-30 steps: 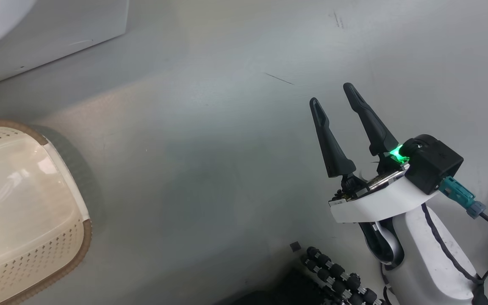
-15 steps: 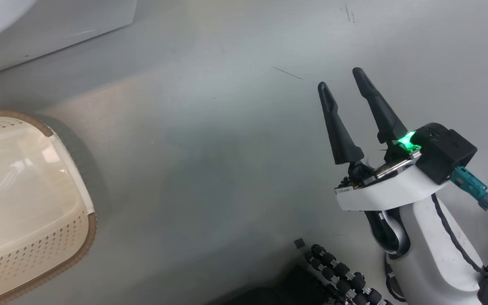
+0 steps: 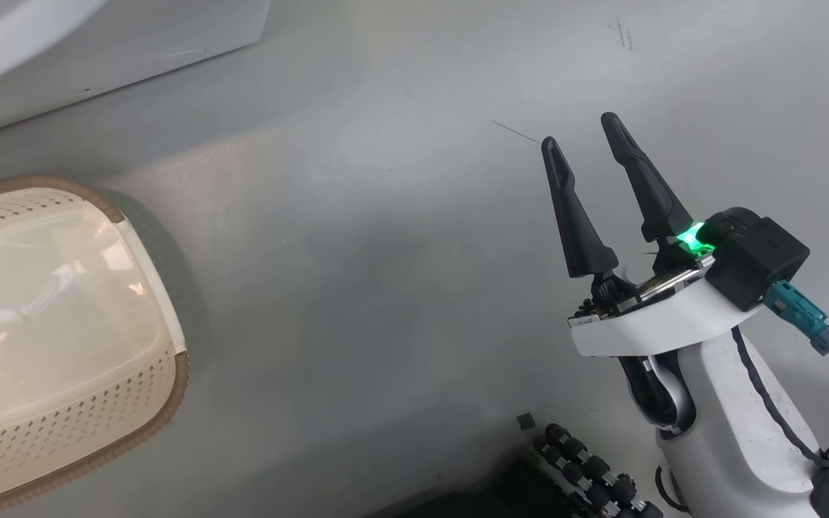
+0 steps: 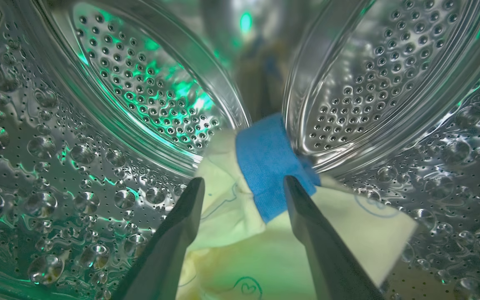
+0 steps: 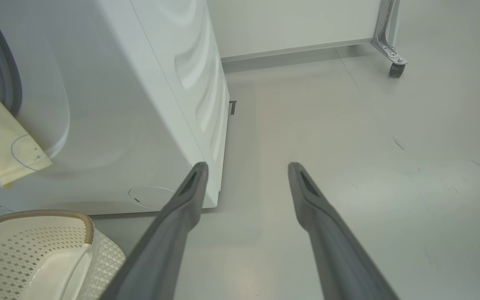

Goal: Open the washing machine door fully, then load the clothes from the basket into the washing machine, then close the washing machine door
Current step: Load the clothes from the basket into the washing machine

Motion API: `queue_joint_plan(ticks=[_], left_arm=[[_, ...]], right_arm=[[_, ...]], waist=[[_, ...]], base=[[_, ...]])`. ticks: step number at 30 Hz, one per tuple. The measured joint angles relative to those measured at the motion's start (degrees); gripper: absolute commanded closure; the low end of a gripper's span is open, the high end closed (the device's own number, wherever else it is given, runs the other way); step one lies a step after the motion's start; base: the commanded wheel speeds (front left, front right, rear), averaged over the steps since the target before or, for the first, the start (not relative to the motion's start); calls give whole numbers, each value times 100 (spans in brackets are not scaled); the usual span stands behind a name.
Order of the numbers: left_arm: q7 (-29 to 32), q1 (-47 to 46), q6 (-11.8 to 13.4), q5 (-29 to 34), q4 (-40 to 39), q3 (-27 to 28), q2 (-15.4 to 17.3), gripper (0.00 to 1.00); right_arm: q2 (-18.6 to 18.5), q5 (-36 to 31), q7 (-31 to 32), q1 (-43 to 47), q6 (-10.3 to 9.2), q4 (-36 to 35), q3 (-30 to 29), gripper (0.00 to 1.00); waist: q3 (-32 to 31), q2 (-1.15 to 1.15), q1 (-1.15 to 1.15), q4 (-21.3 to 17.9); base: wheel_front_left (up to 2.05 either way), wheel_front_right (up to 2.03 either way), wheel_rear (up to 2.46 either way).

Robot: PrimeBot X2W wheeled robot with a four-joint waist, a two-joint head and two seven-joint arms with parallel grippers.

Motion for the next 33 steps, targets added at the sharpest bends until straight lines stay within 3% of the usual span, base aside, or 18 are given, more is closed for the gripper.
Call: queue_joint_plan(ticks=[7, 12, 27, 33], left_arm=[[-135, 24, -79, -88, 26, 5, -49, 0], [-372, 474, -203, -307, 196, 59, -289, 0], [-1699, 2102, -539, -586, 283, 330, -521, 0], [-2213, 2983, -730, -634, 237, 244, -903, 0]], right_arm=[[-2, -2, 0, -1, 0, 52, -74, 0], [-15, -9, 0, 1, 0, 91, -193, 0], [-131, -67, 0, 182, 0, 313, -575, 0], [-136, -79, 0, 381, 0, 389, -720, 0]], waist=[[-142, 0, 0, 69], [-303, 0, 0, 191], [-913, 0, -1, 585], [-1223, 0, -1, 718]], base=[[0, 0, 0], [0, 0, 0], [0, 0, 0], [0, 0, 0]])
